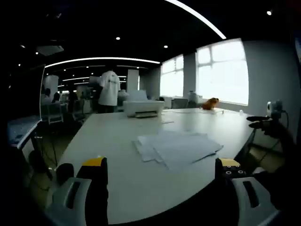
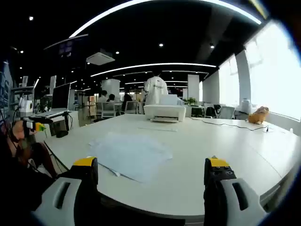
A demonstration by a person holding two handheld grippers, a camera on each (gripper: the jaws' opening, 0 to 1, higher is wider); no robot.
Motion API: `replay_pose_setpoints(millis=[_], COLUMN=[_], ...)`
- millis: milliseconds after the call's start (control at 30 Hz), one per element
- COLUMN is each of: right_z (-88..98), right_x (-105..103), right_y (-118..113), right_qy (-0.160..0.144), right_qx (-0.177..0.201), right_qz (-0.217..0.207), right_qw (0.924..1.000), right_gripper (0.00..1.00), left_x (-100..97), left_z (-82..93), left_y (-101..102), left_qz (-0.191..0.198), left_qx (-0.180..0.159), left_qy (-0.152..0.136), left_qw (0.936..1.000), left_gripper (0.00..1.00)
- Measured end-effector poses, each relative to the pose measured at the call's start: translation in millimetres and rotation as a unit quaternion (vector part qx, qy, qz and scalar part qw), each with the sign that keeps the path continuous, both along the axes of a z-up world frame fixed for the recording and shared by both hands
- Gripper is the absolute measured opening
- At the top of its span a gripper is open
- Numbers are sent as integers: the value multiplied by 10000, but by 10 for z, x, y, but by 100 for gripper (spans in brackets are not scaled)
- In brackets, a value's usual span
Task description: Organize the stack of printing papers by aligning and flattening the scattered papers on the table
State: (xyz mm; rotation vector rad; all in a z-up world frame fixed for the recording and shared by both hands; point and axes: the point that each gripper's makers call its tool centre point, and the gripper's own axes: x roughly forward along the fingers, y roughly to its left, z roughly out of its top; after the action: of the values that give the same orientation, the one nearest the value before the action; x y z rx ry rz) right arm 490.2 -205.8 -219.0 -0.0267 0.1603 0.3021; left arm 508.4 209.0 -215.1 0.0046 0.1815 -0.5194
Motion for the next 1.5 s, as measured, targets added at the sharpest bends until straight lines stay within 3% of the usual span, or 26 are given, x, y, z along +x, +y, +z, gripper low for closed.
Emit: replay_pose_setpoints(millis=[1500], right_z=[-24], right_x=[26], right_y=[11], right_qy=[29], right_qx=[-65], right_qz=[-4], right_qw=[10000], right_gripper=[89], left_x=[-28], left_z=[29], left_y=[-19], left_qz=[-54], left_qx=[-5], left_qy=[-41], left_qw=[10000], left_gripper=[97])
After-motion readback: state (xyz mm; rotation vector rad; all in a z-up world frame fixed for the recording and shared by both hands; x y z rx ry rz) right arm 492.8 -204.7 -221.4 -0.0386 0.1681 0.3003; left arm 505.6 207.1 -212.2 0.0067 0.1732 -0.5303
